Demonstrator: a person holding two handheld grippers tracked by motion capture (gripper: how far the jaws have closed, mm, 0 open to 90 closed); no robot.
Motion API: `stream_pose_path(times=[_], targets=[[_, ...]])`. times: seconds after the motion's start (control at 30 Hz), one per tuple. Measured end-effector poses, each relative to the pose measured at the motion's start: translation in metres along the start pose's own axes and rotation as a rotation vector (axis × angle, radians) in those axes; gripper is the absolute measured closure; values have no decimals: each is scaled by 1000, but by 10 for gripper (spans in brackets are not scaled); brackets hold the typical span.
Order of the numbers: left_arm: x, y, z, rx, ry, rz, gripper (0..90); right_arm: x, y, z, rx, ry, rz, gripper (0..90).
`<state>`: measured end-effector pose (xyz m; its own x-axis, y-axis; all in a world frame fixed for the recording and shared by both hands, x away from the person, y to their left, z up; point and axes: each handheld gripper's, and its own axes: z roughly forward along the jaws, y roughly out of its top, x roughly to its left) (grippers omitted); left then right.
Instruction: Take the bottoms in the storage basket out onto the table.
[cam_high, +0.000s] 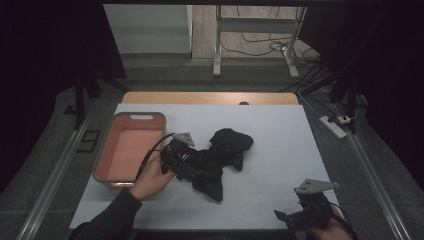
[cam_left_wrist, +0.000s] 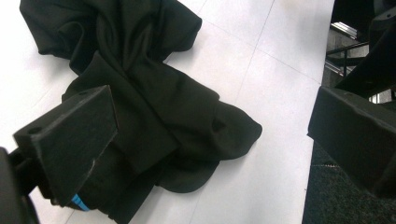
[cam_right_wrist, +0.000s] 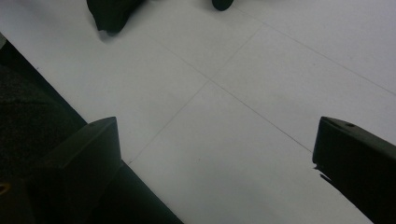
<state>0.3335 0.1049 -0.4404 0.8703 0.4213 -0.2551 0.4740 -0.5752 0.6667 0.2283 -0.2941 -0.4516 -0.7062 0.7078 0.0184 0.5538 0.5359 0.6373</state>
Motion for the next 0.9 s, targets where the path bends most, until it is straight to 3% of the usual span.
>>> stream_pose_path(times=[0.9], targets=[[-6,-29,-21,-41,5,-51,13,-1,0,0,-5,-2,20,13]])
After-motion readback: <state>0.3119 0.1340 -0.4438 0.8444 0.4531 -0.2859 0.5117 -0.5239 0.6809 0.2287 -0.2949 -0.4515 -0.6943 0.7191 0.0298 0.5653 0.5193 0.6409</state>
